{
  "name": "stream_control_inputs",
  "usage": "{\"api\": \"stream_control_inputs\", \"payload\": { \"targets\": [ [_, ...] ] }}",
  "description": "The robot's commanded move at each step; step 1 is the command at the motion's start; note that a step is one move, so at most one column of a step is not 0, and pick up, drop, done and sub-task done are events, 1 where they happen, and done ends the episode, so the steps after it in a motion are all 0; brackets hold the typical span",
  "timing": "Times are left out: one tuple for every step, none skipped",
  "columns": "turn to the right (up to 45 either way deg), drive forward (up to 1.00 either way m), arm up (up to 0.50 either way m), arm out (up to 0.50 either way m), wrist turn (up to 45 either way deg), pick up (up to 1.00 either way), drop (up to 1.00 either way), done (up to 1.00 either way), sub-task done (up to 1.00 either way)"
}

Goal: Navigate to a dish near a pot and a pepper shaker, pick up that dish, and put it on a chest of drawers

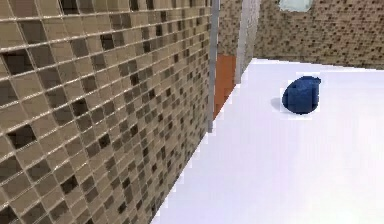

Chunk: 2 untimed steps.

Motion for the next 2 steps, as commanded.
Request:
{"api": "stream_control_inputs", "payload": {
  "targets": [
    [21.0, 0.0, 0.0, 0.0, 0.0, 0.0, 0.0, 0.0, 0.0],
    [0.0, 0.65, 0.0, 0.0, 0.0, 0.0, 0.0, 0.0, 0.0]
  ]
}}
